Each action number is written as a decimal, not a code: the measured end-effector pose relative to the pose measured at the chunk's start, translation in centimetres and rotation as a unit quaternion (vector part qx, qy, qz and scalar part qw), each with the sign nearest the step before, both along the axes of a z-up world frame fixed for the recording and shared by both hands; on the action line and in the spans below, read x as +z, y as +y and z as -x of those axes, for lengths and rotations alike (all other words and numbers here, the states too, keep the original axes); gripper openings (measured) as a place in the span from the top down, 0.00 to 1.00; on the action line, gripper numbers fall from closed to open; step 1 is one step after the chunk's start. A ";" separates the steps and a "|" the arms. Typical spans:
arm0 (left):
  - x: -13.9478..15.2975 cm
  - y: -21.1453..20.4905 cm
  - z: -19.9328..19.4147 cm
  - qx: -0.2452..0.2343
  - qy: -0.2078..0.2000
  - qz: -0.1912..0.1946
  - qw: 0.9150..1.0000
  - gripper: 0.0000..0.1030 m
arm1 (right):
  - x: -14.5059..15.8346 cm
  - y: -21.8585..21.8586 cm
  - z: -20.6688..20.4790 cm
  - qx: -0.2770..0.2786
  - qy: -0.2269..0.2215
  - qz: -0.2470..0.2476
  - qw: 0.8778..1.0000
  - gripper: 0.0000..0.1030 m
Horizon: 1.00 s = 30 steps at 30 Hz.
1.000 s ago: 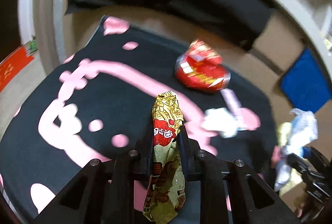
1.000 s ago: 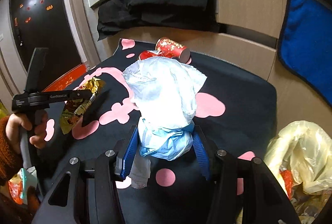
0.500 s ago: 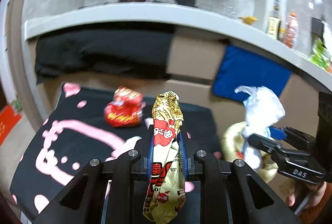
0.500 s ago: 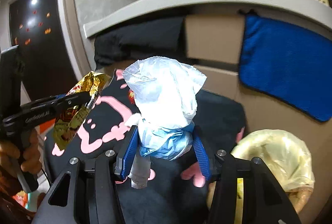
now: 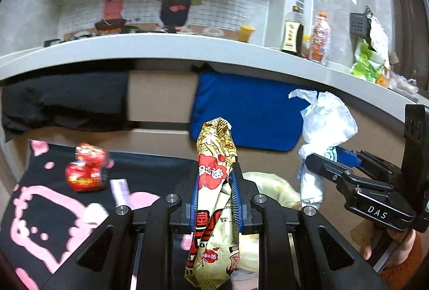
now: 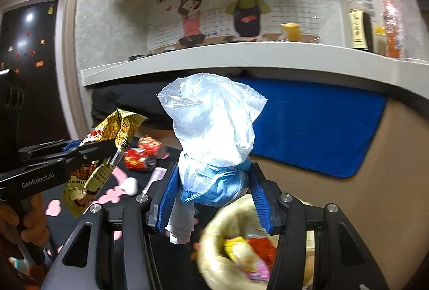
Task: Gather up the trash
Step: 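Lift and carry both items over the yellow trash bag, then open both tools to drop the items into the trash bag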
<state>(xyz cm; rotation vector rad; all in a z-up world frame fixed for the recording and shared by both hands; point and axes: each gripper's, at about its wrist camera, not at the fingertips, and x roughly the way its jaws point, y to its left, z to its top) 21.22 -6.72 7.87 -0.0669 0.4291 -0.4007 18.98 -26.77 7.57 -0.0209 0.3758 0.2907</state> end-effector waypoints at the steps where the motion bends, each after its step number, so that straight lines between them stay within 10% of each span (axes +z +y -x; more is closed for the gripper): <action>1: -0.2 -0.7 -0.3 -0.005 0.001 0.001 1.000 0.79 | 0.0 -0.6 -0.1 -0.006 0.000 -0.001 1.000 0.52; 30: -10.1 -9.3 -8.5 -0.074 0.116 0.003 0.991 0.78 | -8.3 -8.9 -4.7 -0.085 0.087 -0.023 0.992 0.52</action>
